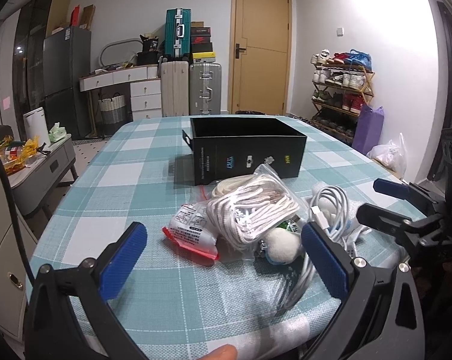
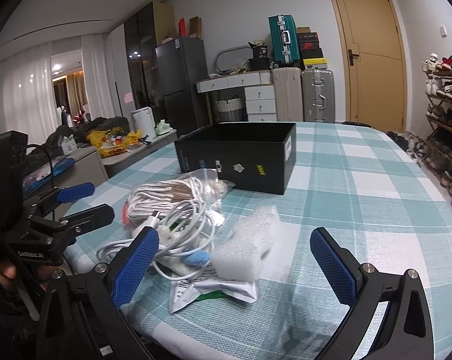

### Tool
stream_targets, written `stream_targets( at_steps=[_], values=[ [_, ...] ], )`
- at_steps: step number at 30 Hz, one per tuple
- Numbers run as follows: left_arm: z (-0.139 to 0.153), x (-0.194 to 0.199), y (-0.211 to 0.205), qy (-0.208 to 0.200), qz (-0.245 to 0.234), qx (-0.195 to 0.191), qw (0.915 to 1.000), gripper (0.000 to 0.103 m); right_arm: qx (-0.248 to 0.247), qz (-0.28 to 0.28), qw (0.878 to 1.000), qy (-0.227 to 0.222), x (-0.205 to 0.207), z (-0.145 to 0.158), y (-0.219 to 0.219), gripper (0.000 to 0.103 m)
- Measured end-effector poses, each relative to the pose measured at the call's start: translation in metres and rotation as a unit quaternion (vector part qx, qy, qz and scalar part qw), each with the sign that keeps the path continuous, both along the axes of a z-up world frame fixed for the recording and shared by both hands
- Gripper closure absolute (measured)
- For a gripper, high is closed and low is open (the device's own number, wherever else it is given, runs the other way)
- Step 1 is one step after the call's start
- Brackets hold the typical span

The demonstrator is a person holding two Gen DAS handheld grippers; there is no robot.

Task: Organize soft objects
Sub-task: 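Move the right gripper toward the white foam block beside the cables, then grasp the white foam block with the right gripper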

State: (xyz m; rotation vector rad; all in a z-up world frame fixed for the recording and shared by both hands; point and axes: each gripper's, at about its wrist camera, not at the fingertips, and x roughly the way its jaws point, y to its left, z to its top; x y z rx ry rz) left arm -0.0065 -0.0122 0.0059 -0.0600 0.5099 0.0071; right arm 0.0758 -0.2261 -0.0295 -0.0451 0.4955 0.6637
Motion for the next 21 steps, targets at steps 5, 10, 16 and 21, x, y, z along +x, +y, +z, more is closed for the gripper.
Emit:
stream_targets(
  at_steps=[5, 10, 16, 21],
  values=[
    [0.001, -0.002, -0.002, -0.003, -0.01, -0.004, 0.9999, 0.0, -0.016, -0.034, 0.999, 0.013, 0.009, -0.004, -0.003, 0.0],
    [0.002, -0.002, 0.001, -0.008, -0.027, -0.025, 0.9993, 0.0, -0.028, -0.042, 0.999, 0.017, 0.015, -0.007, -0.005, 0.0],
    [0.004, -0.005, -0.001, -0.014, -0.042, -0.024, 0.9987, 0.0, -0.059, -0.052, 0.997, 0.021, 0.018, -0.013, 0.001, 0.0],
    [0.004, -0.007, -0.007, -0.017, -0.051, -0.014, 0.9985, 0.0, -0.064, -0.071, 0.995, 0.027, 0.023, -0.015, -0.003, 0.0]
  ],
)
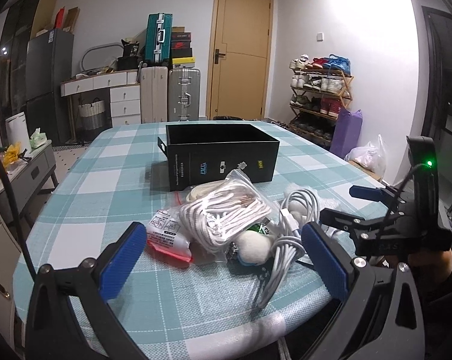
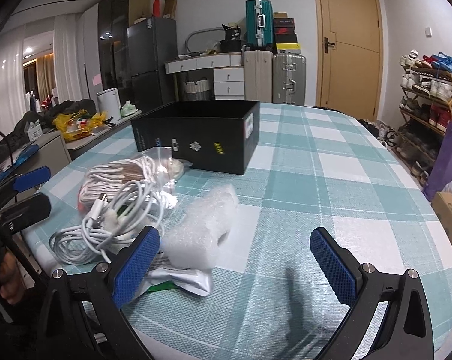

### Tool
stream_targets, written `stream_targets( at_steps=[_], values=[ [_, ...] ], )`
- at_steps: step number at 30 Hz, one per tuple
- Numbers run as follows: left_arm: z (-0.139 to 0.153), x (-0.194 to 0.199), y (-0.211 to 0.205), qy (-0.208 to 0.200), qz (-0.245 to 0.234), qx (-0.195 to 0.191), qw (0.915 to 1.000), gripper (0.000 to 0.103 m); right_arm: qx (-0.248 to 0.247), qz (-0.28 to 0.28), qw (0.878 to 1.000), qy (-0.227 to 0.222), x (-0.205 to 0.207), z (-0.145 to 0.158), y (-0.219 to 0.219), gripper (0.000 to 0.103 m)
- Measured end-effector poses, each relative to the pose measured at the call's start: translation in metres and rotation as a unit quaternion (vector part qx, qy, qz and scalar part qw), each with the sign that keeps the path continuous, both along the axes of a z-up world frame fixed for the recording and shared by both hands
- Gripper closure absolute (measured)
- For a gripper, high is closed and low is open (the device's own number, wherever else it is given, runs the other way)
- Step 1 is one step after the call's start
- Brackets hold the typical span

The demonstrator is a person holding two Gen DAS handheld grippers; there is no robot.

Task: Organize soft objects
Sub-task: 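Grasp the white foam block with the right gripper, then grasp the white cable bundle with the left gripper while the right holds the foam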

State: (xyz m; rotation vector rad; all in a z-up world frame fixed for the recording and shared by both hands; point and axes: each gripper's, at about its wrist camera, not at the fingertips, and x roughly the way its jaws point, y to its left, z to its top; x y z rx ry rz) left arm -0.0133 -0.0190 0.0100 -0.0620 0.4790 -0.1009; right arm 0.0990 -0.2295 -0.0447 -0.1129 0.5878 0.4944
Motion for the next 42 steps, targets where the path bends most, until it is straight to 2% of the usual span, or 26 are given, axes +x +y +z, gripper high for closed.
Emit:
stream_targets(
  at_steps=[9, 13, 14, 21, 27, 32, 35, 37, 40, 42],
  values=[
    [0.001, -0.002, -0.009, 0.0, -0.01, 0.013, 0.9999, 0.0, -0.01, -0.004, 1.0, 0.003, 0.006, 0.003, 0.005, 0.002],
    [0.002, -0.002, -0.008, 0.0, -0.009, 0.008, 0.9999, 0.0, -0.018, -0.001, 1.0, 0.012, 0.012, 0.004, 0.011, 0.011],
    [0.002, -0.002, -0.008, 0.0, -0.008, 0.005, 1.0, 0.0, -0.015, 0.002, 1.0, 0.018, 0.014, 0.003, 0.011, 0.016],
    [0.002, 0.002, -0.005, 0.006, -0.007, 0.004, 0.9999, 0.0, 0.002, 0.011, 0.998, 0.057, 0.027, -0.004, 0.011, 0.036],
    [0.002, 0.002, -0.014, 0.007, -0.021, 0.017, 0.9996, 0.0, 0.011, 0.026, 0.997, 0.069, 0.028, -0.007, 0.015, 0.067],
    [0.003, 0.001, -0.026, 0.006, -0.044, 0.033, 0.9985, 0.0, 0.02, 0.02, 0.999, 0.023, 0.013, 0.004, 0.009, 0.068],
    [0.0, 0.003, -0.039, 0.012, -0.059, 0.058, 0.9965, 0.001, 0.044, 0.026, 0.999, 0.007, 0.005, 0.009, 0.003, 0.068],
    [-0.003, 0.004, -0.047, 0.014, -0.067, 0.077, 0.9947, 0.005, 0.049, 0.025, 0.998, -0.001, 0.001, 0.011, 0.001, 0.068],
    [-0.008, 0.003, -0.059, 0.02, -0.084, 0.097, 0.9916, 0.022, 0.055, 0.029, 0.998, -0.001, 0.0, 0.012, 0.0, 0.068],
    [-0.01, 0.002, -0.064, 0.022, -0.095, 0.102, 0.99, 0.043, 0.057, 0.029, 0.998, -0.001, -0.001, 0.012, 0.0, 0.068]
  ],
)
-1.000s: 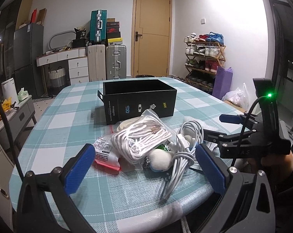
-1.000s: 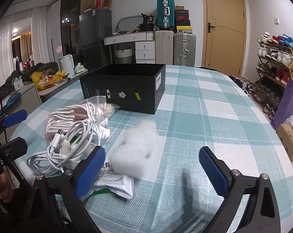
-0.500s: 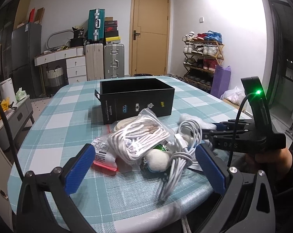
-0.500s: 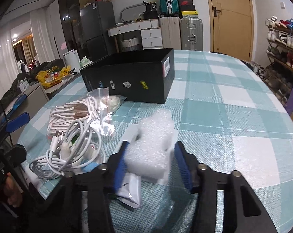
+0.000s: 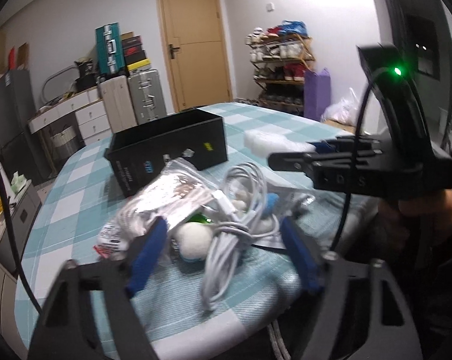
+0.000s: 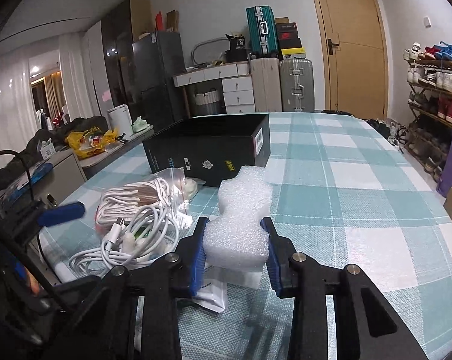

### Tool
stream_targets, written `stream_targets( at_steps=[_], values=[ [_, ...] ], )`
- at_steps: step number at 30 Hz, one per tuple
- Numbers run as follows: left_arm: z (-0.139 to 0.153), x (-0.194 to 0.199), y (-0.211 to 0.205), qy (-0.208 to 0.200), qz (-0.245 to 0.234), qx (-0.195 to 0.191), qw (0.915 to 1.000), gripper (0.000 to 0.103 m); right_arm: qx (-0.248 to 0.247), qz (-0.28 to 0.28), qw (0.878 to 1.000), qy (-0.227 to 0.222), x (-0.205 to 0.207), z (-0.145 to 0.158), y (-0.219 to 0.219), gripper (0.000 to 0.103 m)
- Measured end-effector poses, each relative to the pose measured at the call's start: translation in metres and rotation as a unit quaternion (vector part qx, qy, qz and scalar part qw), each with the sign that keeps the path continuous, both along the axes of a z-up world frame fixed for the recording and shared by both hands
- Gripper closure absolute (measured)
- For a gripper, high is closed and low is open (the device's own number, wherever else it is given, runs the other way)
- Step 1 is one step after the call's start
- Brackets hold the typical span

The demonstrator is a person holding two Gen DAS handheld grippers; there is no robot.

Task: Organize soft objects
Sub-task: 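Grasp the white cable bundle with the left gripper while the right holds the foam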

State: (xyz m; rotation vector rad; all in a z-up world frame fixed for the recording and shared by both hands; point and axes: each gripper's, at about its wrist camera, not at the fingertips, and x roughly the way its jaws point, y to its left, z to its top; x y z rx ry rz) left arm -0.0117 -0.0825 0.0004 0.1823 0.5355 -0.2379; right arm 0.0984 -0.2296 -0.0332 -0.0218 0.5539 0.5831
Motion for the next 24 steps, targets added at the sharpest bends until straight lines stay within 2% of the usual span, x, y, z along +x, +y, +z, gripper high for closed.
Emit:
stream_targets(
  at_steps=[2, 7, 14, 16, 18, 24],
  values=[
    [-0.001, -0.002, -0.004, -0.004, -0.01, 0.005, 0.9999, 0.05, 0.002, 0.002, 1.0, 0.002, -0.001, -0.001, -0.001, 0.068],
    [-0.004, -0.002, -0.012, 0.007, -0.028, 0.019, 0.9994, 0.054, 0.002, 0.007, 1.0, 0.001, -0.003, -0.001, 0.0, 0.068],
    [-0.01, 0.001, -0.018, 0.023, -0.024, 0.034, 0.9989, 0.057, 0.003, 0.014, 1.0, 0.001, -0.003, -0.002, 0.001, 0.068],
    [-0.01, -0.001, -0.019, 0.021, -0.023, 0.037, 0.9988, 0.063, 0.003, 0.015, 1.0, 0.0, -0.003, -0.002, 0.002, 0.068],
    [-0.009, -0.001, -0.016, 0.022, -0.022, 0.032, 0.999, 0.074, 0.003, 0.016, 1.0, -0.001, -0.004, -0.002, 0.002, 0.068],
    [-0.002, -0.005, -0.007, 0.017, -0.024, 0.0, 0.9996, 0.075, 0.006, 0.019, 1.0, -0.006, -0.006, -0.001, 0.002, 0.068]
  ],
)
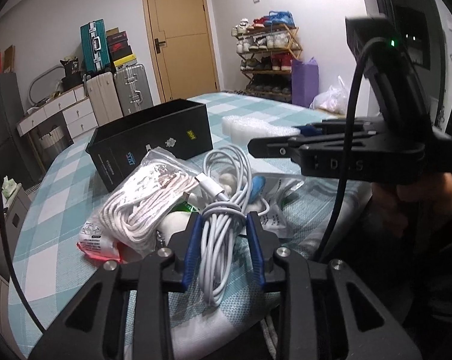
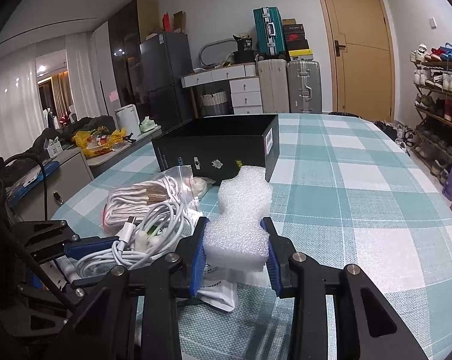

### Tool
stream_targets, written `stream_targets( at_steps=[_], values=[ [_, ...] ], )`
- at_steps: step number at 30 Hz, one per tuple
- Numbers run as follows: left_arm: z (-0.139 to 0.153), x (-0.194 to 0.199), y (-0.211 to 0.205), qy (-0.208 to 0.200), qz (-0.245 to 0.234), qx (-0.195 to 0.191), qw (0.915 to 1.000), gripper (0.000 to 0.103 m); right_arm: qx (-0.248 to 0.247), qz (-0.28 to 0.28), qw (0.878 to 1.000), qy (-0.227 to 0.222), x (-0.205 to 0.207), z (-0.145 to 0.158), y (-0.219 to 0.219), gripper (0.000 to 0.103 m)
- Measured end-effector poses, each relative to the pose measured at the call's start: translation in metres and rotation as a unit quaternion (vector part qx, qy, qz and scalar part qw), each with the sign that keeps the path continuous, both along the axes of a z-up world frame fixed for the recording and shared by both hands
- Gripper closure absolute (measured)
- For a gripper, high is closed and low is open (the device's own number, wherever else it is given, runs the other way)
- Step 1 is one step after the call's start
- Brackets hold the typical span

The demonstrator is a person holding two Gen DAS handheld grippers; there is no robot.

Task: Organize soft objects
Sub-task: 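Grasp the white cable bundle with the left gripper while the right holds the foam, then carry the cables and foam block over the black box with both grippers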

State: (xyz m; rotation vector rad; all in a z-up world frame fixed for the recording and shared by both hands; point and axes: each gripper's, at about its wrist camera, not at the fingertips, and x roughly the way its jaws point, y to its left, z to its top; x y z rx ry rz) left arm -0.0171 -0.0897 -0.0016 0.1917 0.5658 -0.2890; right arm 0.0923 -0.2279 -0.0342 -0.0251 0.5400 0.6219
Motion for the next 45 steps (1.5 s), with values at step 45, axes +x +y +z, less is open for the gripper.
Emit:
stream_targets(
  at_steps=[45],
  values=[
    [0.082, 0.027, 0.077, -0.089, 0.1, -0.14, 0.9812, 0.075, 0.08, 0.036, 0.995, -0.04, -0.012, 0.06, -0.017, 0.068]
  ],
)
